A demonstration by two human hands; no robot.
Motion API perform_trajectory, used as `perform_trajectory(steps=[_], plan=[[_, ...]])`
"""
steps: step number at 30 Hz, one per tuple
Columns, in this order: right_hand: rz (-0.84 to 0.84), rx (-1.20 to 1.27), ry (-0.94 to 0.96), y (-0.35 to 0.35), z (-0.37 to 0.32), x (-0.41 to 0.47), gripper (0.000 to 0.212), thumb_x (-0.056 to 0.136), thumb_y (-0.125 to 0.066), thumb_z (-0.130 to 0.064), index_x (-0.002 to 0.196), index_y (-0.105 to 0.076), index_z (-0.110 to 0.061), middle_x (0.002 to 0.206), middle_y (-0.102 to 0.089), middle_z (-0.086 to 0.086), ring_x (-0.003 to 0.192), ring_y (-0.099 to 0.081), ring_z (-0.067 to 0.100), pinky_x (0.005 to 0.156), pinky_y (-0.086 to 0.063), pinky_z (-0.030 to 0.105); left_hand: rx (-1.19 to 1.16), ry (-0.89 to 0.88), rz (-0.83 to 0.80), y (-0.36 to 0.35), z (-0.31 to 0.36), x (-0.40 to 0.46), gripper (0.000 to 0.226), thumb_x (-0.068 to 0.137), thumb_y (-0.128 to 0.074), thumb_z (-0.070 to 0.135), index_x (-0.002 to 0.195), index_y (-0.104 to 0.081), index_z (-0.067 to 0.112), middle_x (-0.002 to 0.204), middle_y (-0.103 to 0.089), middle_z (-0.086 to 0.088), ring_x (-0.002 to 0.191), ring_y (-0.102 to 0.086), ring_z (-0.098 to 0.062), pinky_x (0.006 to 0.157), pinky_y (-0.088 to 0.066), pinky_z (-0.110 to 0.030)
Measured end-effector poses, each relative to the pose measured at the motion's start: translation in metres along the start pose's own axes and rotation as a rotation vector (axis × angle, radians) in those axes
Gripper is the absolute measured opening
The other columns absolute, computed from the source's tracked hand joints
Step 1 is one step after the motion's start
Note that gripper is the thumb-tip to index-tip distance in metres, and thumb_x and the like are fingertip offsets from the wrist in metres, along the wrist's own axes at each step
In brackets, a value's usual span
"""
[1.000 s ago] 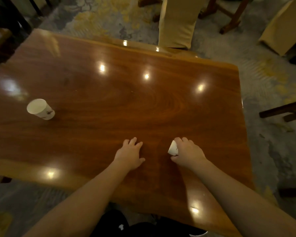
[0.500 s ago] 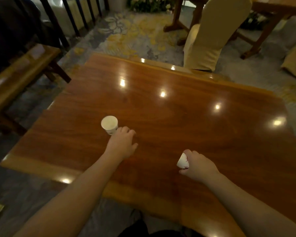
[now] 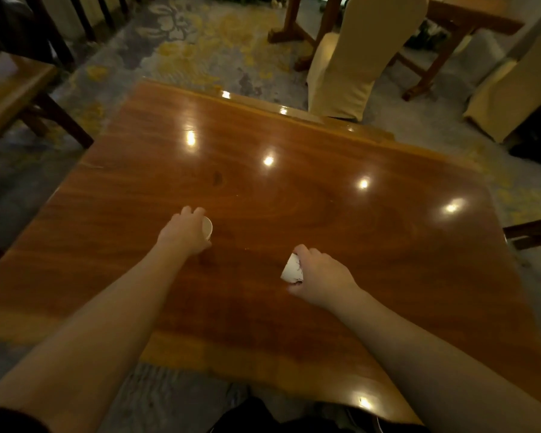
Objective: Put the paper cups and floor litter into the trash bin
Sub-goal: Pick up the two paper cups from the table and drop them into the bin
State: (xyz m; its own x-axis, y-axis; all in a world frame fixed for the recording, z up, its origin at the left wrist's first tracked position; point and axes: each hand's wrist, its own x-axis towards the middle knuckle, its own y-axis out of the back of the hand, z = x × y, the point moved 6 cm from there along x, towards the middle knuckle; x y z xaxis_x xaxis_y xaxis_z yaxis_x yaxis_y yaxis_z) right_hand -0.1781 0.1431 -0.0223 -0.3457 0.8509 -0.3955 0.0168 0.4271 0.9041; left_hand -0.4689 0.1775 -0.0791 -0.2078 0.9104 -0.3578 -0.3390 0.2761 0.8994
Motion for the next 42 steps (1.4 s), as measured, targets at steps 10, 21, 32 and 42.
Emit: perform_trajectory(steps=[10,21,32,42], plan=[[0.074,0.010,0.072,0.020,0.005,-0.010,0.071,0.074,-0.078,-0.048,0.129,-0.038,-0.027,0.119,-0.058,0.003,0.105,-0.058,0.025,0.080,-0.055,0.040,-0.007,-0.121,0.115,0.020,0.052,-0.069,0.078,0.070,-0.080,0.051,0.133,-0.043,0.023,0.129,-0.054,-0.002,0.111,-0.055,-0.023,0.086,-0.057,-0.043],[0.172,0.028,0.286,0.041,0.074,-0.088,0.067,0.075,-0.077,-0.049,0.125,-0.040,-0.026,0.115,-0.057,0.003,0.103,-0.058,0.027,0.079,-0.055,0.042,-0.011,-0.040,0.227,0.004,0.162,-0.214,0.074,0.074,-0.078,0.052,0.134,-0.044,0.027,0.131,-0.047,0.003,0.117,-0.045,-0.019,0.092,-0.053,-0.039],[0.153,0.050,0.402,0.006,0.185,-0.222,0.068,0.076,-0.078,-0.046,0.130,-0.041,-0.028,0.120,-0.058,0.000,0.105,-0.057,0.022,0.078,-0.053,0.035,-0.062,0.068,0.268,-0.068,0.277,-0.377,0.076,0.072,-0.074,0.059,0.133,-0.044,0.028,0.128,-0.047,0.005,0.114,-0.045,-0.017,0.093,-0.049,-0.038],[0.098,0.078,0.340,-0.056,0.252,-0.339,0.067,0.077,-0.078,-0.048,0.131,-0.042,-0.032,0.126,-0.056,-0.004,0.110,-0.056,0.019,0.089,-0.054,0.038,-0.044,-0.044,0.331,-0.138,0.340,-0.462,0.071,0.071,-0.076,0.058,0.129,-0.043,0.035,0.128,-0.047,0.011,0.117,-0.040,-0.012,0.092,-0.044,-0.033]])
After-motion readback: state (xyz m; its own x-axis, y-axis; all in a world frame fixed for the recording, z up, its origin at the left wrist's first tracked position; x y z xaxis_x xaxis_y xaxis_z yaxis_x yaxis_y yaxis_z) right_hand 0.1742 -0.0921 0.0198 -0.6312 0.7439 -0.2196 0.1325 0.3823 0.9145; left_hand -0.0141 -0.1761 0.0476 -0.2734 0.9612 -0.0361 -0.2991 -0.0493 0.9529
